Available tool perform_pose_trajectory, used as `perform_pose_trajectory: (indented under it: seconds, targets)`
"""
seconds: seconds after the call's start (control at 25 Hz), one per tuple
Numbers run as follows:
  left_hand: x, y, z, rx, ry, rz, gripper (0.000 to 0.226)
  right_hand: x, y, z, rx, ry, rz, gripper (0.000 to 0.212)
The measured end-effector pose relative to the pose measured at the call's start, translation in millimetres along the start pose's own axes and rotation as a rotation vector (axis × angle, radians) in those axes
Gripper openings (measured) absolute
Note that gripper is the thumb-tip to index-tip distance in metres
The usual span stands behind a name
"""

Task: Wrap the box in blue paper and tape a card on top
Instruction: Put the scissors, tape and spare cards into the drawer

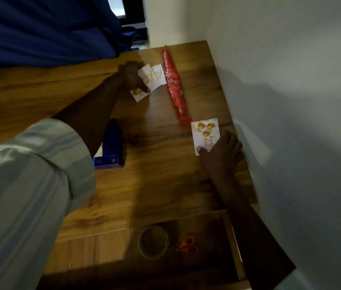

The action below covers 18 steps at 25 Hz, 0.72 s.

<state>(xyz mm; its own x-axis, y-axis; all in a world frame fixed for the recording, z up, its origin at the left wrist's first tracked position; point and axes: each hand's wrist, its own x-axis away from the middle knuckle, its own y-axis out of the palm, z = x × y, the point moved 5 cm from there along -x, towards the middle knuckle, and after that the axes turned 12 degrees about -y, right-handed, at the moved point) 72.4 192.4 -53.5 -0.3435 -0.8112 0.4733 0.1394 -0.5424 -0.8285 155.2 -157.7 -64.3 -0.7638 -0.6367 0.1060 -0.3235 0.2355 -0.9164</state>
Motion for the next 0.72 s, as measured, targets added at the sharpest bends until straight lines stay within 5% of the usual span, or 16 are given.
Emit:
perform_pose_trajectory:
  seconds: [0.16, 0.24, 0.36, 0.48, 0.72]
  targets:
    - [7.3, 8.8, 10.9, -0.091, -0.030, -0.108, 0.098, -20.4, -5.4, 13.8, -0.067, 0.114, -0.129, 0.090]
    - [22.9, 18.7, 13.4, 0.001, -0.061, -0.183, 0.091, -28.3, -8.4, 18.3, -0.151, 0.159, -0.042, 0.071]
    - [48.5, 36.9, 7.5, 0.151, -0.122, -0.122, 0.083, -17.8, -5.9, 23.8, -0.304, 0.218, 0.146, 0.047]
    - [83.5, 62.1, -7.7, 0.393, -0.172, -0.053, 0.056, 7.4, -3.3, 24.9, -0.455, 0.191, 0.211, 0.045]
    - [179.9, 107.5, -44.0, 0.604, -0.204, -0.031, 0.028, 63.0, 2.9, 20.3, -0.998, 0.196, 0.081, 0.034]
